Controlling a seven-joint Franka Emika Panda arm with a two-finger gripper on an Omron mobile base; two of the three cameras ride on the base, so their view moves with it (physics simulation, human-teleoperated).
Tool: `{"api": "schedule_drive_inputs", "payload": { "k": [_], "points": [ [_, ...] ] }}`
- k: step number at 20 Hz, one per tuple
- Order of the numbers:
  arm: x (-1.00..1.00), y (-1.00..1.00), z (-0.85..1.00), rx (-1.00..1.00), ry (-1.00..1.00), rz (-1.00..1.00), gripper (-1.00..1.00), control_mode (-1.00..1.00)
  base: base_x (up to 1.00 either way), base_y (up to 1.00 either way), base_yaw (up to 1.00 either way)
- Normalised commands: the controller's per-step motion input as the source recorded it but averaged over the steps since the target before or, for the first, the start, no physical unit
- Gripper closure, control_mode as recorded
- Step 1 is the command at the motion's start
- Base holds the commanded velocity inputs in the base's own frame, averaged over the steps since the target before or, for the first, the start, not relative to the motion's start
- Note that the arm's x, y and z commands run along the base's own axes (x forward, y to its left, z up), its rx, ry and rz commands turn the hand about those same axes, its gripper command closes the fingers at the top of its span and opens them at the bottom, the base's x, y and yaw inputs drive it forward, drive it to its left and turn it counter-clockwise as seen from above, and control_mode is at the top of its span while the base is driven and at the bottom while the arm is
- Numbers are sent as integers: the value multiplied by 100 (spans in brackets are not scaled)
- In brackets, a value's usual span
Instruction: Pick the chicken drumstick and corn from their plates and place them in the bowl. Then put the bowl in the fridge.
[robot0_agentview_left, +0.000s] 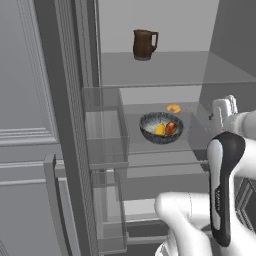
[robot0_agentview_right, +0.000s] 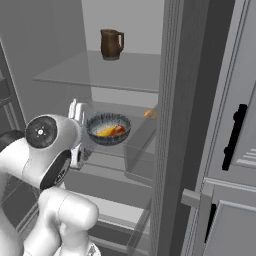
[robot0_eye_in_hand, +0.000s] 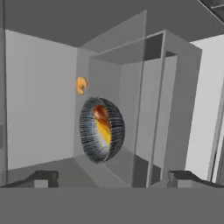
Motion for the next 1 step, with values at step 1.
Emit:
{"api": "schedule_drive_inputs", "payload": {
  "k": [1],
  "points": [
    [59,15,33,4,-2,11,-100,-100,0,0,0]
  ]
}}
